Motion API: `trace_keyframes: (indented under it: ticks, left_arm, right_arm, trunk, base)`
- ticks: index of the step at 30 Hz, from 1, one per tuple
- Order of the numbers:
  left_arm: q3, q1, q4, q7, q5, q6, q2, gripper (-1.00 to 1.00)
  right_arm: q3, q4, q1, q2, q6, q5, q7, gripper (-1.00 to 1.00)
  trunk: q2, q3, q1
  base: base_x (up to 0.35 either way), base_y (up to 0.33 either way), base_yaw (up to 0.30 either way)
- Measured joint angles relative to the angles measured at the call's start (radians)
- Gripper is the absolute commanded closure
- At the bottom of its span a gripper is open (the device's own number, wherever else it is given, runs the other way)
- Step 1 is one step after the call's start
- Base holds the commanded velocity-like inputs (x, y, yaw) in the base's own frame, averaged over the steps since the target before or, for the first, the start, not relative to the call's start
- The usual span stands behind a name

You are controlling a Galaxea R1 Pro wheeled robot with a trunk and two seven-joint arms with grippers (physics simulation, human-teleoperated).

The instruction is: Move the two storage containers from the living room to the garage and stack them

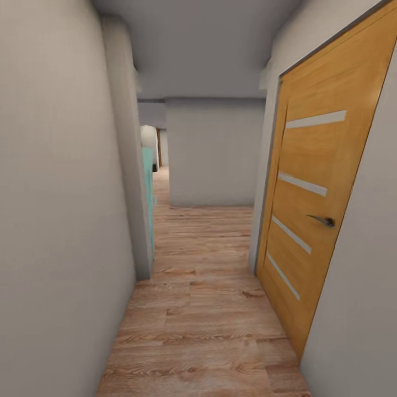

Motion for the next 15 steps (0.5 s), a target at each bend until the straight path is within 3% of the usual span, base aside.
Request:
trace_keyframes:
  ticks: [7, 15]
  left_arm:
    - [0.0, 0.0, 0.0, 0.0, 0.0, 0.001, 0.0, -1.0]
    - [0.0, 0.0, 0.0, 0.0, 0.0, 0.001, 0.001, -1.0]
  right_arm:
    - [0.0, 0.0, 0.0, 0.0, 0.0, 0.0, 0.0, -1.0]
    - [0.008, 0.0, 0.0, 0.001, -0.002, 0.005, 0.0, -1.0]
  trunk:
    - [0.0, 0.0, 0.0]
    - [0.0, 0.0, 0.0]
  base:
    - [0.3, -0.14, 0.245]
    - [0.309, -0.084, 0.039]
